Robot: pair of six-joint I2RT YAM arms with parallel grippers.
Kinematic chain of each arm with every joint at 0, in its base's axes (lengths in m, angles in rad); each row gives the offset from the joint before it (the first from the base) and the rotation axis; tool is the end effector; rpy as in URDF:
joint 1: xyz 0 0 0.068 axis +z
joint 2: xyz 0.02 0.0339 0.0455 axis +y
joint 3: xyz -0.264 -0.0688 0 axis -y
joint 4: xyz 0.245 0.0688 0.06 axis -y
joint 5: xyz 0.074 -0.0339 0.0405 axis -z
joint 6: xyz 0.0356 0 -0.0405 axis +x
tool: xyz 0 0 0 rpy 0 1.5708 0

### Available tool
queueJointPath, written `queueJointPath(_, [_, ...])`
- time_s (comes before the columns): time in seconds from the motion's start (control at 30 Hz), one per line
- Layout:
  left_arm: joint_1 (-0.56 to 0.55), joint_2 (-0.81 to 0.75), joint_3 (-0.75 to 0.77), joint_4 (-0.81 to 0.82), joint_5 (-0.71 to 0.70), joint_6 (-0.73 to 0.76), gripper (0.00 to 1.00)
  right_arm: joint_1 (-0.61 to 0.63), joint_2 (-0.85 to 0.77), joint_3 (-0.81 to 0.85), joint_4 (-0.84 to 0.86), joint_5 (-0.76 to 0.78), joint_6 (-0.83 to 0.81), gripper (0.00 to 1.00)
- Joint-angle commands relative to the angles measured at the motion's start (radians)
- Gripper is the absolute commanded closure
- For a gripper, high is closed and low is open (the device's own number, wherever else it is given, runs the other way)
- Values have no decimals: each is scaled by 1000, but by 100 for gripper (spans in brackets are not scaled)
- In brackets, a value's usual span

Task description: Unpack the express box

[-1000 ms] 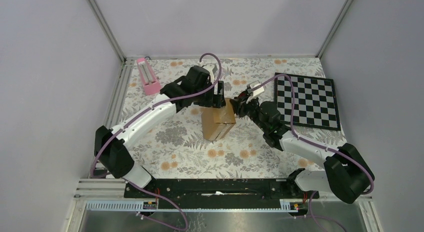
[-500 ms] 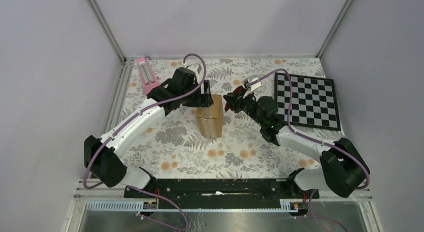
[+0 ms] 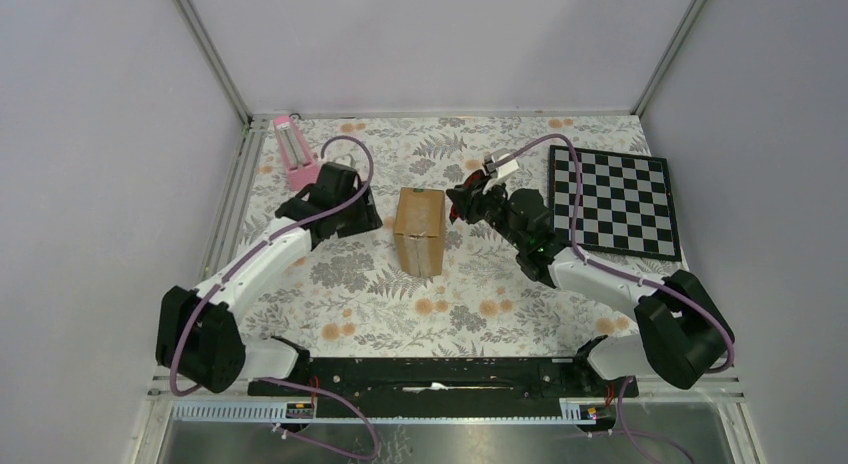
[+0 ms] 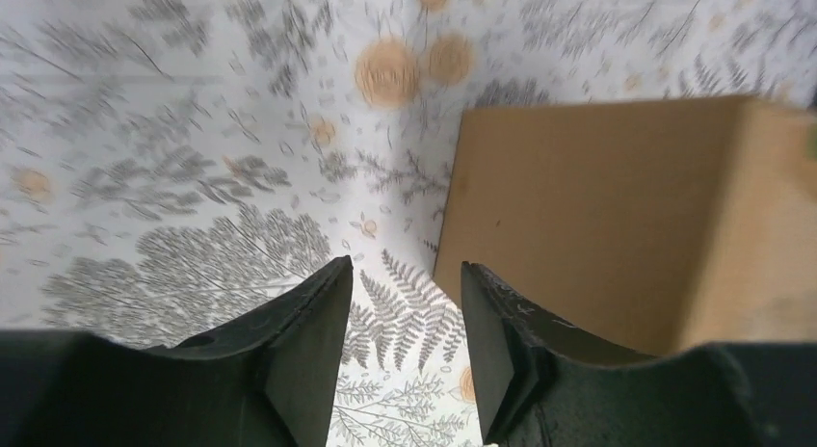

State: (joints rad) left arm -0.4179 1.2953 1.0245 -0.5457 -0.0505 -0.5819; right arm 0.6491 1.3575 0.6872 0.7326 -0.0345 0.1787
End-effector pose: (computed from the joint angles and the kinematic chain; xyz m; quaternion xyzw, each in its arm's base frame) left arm 0.2524 -0.1101 0.2800 -0.0854 0.9255 -0.1559 0.3344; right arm 0.2404 0.1840 0.2732 -0.1718 0.6629 0.3039 0.6624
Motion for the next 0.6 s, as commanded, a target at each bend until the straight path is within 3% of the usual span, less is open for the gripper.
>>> queueJointPath(0.0, [-35, 38, -70, 142, 116, -61, 50, 12, 14, 58, 36, 30, -25, 100])
queueJointPath(0.3, [-213, 61, -87, 222, 154, -196, 50, 12, 123, 153, 36, 11, -111, 100])
queueJointPath(0.57, [-202, 9, -76, 145, 72, -155, 47, 11, 117, 190, -6, 29, -166, 100])
